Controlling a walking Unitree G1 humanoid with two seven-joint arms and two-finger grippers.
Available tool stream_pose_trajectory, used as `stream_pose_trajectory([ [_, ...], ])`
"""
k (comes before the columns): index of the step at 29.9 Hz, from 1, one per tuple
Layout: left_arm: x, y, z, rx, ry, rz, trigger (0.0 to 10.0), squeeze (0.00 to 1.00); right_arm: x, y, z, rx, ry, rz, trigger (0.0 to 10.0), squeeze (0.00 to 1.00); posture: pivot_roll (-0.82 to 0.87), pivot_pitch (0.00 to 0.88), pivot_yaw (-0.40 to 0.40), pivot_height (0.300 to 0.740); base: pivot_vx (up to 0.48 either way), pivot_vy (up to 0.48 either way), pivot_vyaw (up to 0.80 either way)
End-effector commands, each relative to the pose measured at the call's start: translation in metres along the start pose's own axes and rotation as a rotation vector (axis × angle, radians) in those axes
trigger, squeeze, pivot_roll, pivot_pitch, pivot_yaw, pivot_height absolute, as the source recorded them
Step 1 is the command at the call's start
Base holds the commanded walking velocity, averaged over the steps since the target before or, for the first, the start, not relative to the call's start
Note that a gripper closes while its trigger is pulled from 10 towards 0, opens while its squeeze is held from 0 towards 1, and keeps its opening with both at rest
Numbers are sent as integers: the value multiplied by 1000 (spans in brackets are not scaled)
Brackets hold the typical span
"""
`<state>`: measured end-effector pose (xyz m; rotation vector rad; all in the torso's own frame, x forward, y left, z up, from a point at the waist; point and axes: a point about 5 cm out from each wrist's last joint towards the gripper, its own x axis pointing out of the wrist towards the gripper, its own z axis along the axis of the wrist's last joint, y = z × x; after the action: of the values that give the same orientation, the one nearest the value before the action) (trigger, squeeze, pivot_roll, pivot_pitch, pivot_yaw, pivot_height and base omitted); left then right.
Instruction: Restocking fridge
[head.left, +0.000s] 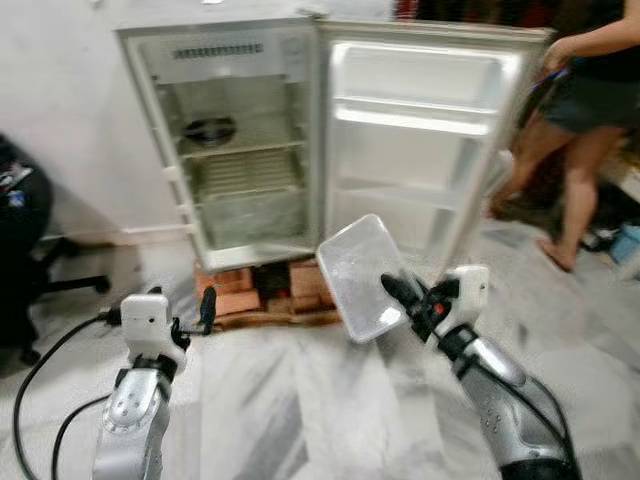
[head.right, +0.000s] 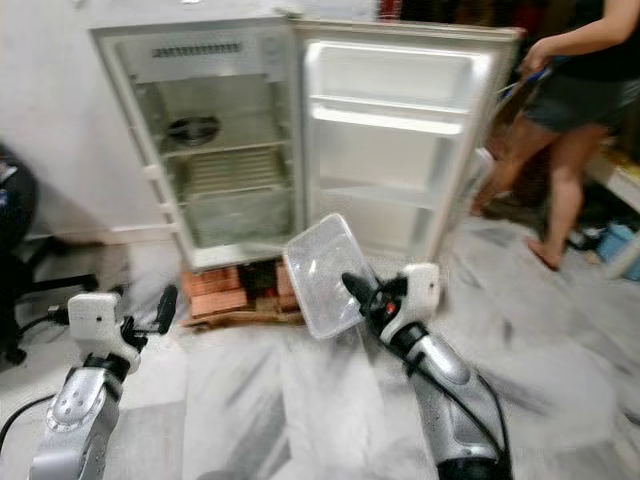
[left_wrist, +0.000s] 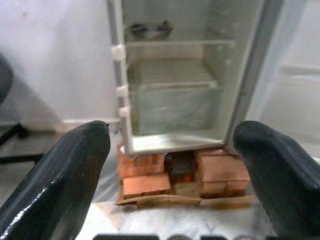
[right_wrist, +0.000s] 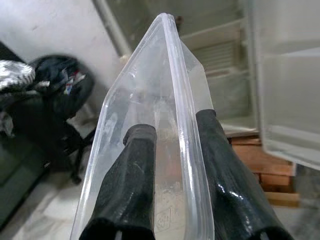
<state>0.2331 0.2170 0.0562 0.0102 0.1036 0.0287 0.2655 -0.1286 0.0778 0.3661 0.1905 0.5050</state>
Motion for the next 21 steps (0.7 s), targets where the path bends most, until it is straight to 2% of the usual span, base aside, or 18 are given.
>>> stream_pose_trajectory([
  [1, 3, -8, 3, -8, -7, -20, 10000, 0, -6, -9, 7, -26, -15, -27, 10000, 0, 59, 0, -47, 740, 360, 315, 563],
  [6, 4, -3, -1, -44, 21, 0, 10000, 0, -5, -16, 13, -46, -51, -93, 10000, 0, 64, 0, -45, 740, 316, 362, 80],
  [14, 3, 1, 1, -6, 24, 9, 10000, 0, -3, -17, 12, -53, -54, -101, 10000, 0, 70, 0, -44, 740, 311, 367, 0],
  [15, 2, 1, 1, -5, 26, 20, 10000, 0, -4, -16, 16, -95, -79, -101, 10000, 0, 72, 0, -46, 740, 300, 375, 0],
  [16, 2, 1, 0, -15, 29, 22, 10000, 0, -7, -16, 19, -91, -104, -98, 10000, 0, 73, 0, -46, 740, 292, 379, 0],
  [21, 2, 3, -1, 3, 39, 15, 10000, 0, -10, -22, 21, -95, -103, -118, 10000, 0, 69, 0, -49, 740, 296, 379, 800],
])
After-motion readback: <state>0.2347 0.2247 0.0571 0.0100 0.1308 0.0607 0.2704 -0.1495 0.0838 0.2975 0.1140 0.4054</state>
